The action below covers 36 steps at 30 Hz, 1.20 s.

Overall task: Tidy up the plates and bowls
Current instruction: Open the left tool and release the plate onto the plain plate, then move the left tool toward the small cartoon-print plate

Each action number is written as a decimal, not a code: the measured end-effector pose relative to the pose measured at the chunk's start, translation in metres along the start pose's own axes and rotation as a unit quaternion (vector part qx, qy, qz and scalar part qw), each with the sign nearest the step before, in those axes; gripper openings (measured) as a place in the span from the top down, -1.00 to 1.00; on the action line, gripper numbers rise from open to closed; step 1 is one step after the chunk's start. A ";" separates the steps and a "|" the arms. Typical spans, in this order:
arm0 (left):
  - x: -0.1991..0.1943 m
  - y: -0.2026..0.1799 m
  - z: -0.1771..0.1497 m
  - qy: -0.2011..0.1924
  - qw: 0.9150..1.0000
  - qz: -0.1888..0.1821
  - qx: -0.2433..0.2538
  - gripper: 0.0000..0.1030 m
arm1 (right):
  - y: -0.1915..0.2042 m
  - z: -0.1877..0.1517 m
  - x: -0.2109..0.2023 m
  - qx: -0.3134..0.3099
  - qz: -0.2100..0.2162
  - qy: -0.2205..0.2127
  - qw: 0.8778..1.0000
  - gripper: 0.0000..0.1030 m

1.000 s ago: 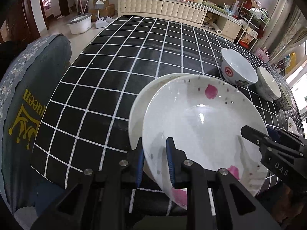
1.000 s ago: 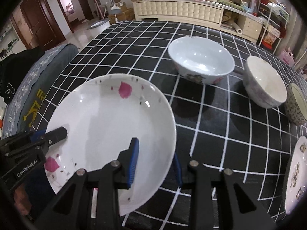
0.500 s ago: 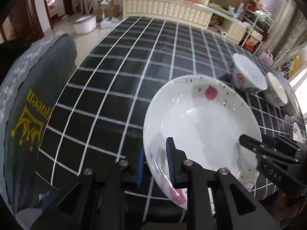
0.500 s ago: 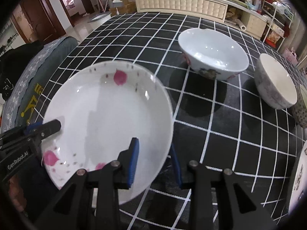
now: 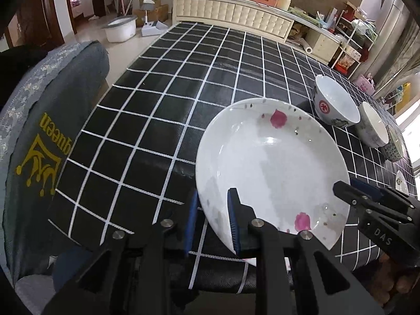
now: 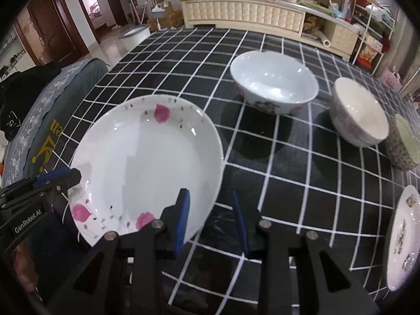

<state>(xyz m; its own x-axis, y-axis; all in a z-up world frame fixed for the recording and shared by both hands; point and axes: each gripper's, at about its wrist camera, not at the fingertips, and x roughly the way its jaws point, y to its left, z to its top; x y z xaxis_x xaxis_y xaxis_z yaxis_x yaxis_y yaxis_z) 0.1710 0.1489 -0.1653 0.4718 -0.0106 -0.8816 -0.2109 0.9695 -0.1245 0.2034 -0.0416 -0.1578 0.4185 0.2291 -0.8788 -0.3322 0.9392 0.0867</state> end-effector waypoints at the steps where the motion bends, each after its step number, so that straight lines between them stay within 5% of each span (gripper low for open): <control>1: -0.004 -0.002 0.000 -0.005 1.000 0.001 0.001 0.62 | -0.001 -0.001 -0.004 0.001 -0.001 -0.003 1.000 0.27; 9: -0.050 -0.034 -0.004 -0.063 0.997 -0.007 0.039 0.23 | -0.013 -0.009 -0.040 0.024 -0.008 -0.038 0.999 0.27; 16: -0.082 -0.070 -0.010 -0.101 0.992 -0.025 0.075 0.22 | -0.029 -0.017 -0.087 0.032 -0.086 -0.110 0.990 0.26; 22: -0.101 -0.106 -0.015 -0.120 0.987 -0.043 0.100 0.22 | -0.054 -0.029 -0.112 0.050 -0.076 -0.118 0.989 0.10; 29: -0.114 -0.146 -0.024 -0.132 0.981 -0.064 0.130 0.22 | -0.088 -0.050 -0.144 0.100 -0.063 -0.153 0.981 -0.48; 36: -0.121 -0.186 -0.032 -0.138 0.974 -0.078 0.160 0.22 | -0.118 -0.065 -0.169 0.115 -0.092 -0.166 0.975 -0.60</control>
<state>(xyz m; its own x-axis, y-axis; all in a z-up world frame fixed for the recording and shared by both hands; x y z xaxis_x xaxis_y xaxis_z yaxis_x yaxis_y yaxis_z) 0.1258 -0.0379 -0.0500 0.6978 -0.1399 -0.7025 0.1385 0.9886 -0.0593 0.1171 -0.2072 -0.0502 0.7171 0.0851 -0.6918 -0.0425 0.9960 0.0785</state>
